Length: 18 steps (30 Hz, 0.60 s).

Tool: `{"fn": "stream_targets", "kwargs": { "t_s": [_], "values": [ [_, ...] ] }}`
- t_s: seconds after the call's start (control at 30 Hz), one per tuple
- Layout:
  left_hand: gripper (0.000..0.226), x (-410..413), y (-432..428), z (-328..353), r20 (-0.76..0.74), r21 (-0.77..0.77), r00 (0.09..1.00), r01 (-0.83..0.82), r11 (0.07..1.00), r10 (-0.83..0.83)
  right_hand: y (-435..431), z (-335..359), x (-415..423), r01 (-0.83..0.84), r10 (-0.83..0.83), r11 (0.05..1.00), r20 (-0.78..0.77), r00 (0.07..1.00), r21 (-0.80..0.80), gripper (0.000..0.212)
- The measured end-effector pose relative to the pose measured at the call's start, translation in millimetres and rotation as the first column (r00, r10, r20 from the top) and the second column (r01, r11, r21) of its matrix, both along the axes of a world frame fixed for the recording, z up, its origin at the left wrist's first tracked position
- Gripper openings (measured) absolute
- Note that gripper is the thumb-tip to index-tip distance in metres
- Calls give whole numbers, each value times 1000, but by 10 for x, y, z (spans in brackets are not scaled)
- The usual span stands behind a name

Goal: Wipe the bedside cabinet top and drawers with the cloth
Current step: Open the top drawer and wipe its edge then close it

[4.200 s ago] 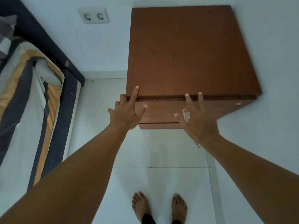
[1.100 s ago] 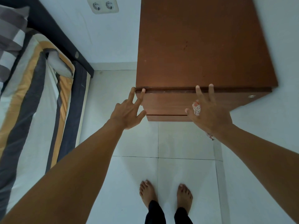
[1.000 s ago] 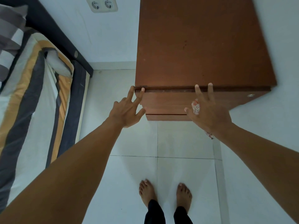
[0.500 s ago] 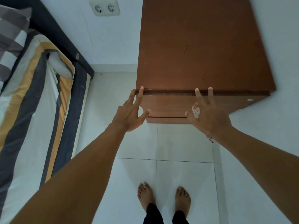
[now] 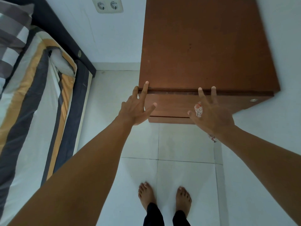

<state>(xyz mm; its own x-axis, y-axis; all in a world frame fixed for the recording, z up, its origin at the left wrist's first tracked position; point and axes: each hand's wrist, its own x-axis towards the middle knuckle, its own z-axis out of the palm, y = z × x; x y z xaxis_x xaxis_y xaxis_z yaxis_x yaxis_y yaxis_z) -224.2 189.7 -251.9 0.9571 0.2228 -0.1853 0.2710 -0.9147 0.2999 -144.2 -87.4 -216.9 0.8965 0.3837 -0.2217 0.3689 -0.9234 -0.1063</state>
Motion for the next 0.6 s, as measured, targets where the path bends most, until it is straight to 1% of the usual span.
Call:
{"fn": "stream_targets", "kwargs": {
  "t_s": [0.17, 0.37, 0.43, 0.5, 0.6],
  "values": [
    [84, 41, 31, 58, -36, 34, 999, 8, 999, -7, 16, 48, 4, 2, -3, 1000, -36, 999, -8, 94],
    [74, 77, 44, 25, 3, 78, 1000, 7, 997, -7, 10, 92, 24, -8, 5, 999, -77, 997, -44, 96],
    [69, 104, 24, -4, 56, 70, 998, -32, 997, 28, 18, 108, 34, -8, 4, 999, -86, 996, -51, 97],
    [65, 139, -42, -34, 131, 14, 984, -123, 992, 121, 11, 118, 41, -16, 11, 998, -88, 996, -60, 97],
    [58, 204, -154, -100, 217, -9, 947, -240, 971, 236, -4, 113, 30, -29, 25, 997, -62, 998, -71, 97]
  ]
}}
